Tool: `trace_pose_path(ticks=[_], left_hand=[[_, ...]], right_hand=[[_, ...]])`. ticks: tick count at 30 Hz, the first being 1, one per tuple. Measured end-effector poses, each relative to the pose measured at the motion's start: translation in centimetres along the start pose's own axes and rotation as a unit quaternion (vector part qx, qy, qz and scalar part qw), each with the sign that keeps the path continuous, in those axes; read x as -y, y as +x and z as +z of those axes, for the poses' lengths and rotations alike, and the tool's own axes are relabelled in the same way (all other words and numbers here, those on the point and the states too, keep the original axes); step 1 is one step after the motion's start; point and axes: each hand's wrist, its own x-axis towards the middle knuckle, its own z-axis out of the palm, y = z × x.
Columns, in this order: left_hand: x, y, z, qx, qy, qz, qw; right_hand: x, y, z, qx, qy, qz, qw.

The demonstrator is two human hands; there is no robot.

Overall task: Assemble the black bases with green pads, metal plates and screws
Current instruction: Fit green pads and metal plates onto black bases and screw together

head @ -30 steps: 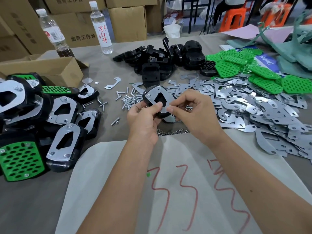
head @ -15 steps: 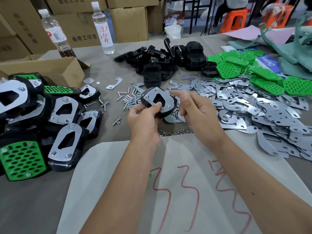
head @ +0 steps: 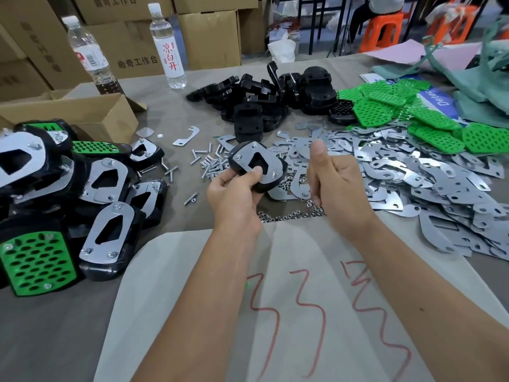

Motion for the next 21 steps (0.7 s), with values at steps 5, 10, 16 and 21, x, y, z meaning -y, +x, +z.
trace_pose_path(ticks=[5,10,16,21], left_hand=[[-0.2,-0.6,0.0,0.043,0.212,0.068,0.974],[-0.2,-2.5,0.5,0.152,0.38,0.211,0.888],[-0.2,-2.5,0.2,0.187,0.429,0.283,0.837],[-0.4,-1.9,0.0,0.198,0.438,0.28,0.831]], right_hand=[[-0.7,0.9,-0.5,-0.042,-0.136,-0.089,0.986],[-1.7,1.6,-1.2,-0.005,-0.297,-0.121,0.947],[-1.2,1.7,-1.4,0.065,-0.313,-0.141,0.937],[-0.6,1.5,-1.5,0.083,-0.317,-0.155,0.932]])
